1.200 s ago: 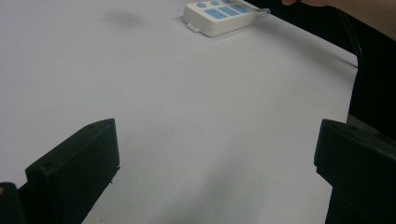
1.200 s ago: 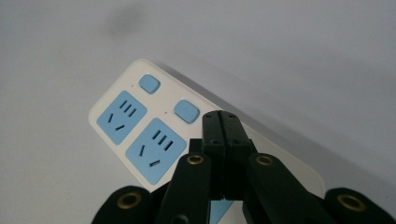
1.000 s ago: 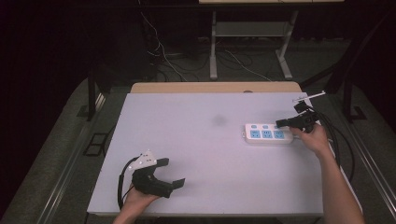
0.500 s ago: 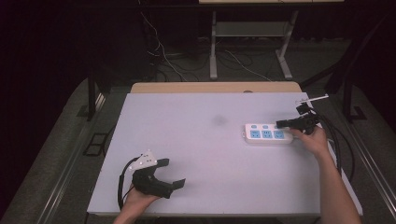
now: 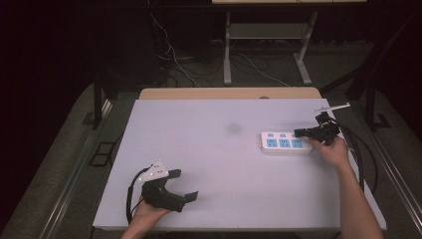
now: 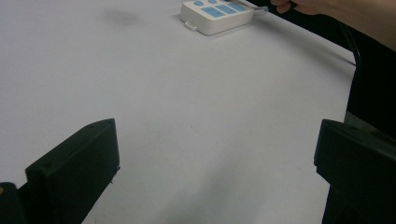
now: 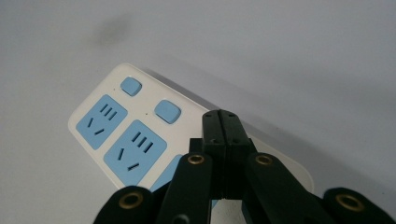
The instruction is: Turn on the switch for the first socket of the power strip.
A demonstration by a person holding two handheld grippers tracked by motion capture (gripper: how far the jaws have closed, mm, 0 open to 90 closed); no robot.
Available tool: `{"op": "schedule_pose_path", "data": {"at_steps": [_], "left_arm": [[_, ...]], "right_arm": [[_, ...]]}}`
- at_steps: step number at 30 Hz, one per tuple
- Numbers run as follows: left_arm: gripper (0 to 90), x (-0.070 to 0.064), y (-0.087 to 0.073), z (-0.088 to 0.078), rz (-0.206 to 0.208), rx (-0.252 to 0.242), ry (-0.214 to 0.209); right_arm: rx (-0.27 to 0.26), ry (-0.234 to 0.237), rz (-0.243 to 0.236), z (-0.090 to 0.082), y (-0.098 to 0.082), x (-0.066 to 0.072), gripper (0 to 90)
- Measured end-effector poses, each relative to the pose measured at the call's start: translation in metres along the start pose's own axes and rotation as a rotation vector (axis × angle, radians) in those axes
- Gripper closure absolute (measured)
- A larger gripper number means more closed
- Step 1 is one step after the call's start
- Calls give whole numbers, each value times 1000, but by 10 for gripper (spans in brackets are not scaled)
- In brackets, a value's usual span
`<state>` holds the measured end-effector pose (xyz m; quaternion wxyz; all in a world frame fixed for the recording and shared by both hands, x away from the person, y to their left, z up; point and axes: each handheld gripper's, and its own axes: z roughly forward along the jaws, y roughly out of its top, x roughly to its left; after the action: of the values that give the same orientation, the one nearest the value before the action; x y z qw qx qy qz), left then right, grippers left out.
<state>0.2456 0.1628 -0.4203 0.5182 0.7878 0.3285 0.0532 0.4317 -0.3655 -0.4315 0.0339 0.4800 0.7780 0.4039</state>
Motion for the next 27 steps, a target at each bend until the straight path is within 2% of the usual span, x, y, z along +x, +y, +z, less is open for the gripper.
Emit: {"op": "schedule_pose_path", "data": {"at_steps": [4,6,12,21,22,24,27], "left_arm": [[0,0,0,0,0,-2,1],[0,-1,0,0,2,-2,-1],[0,-1,0,1,7,5,-4],[0,-2,1,4,12,9,-9],[0,-2,1,4,14,10,-9],[0,-3,2,4,16,8,-8],[0,-3,2,3,14,4,-7]], "right_arm": [[-13,10,14,-1,-4,-1,900],[-7,-9,3,-3,-5,-1,900],[-4,-12,6,-3,-5,-1,900],[63,-96,-64,-1,4,12,900],[98,-121,-87,1,9,15,900],[127,-162,-116,4,14,20,900],[152,-184,-126,6,18,22,900]]}}
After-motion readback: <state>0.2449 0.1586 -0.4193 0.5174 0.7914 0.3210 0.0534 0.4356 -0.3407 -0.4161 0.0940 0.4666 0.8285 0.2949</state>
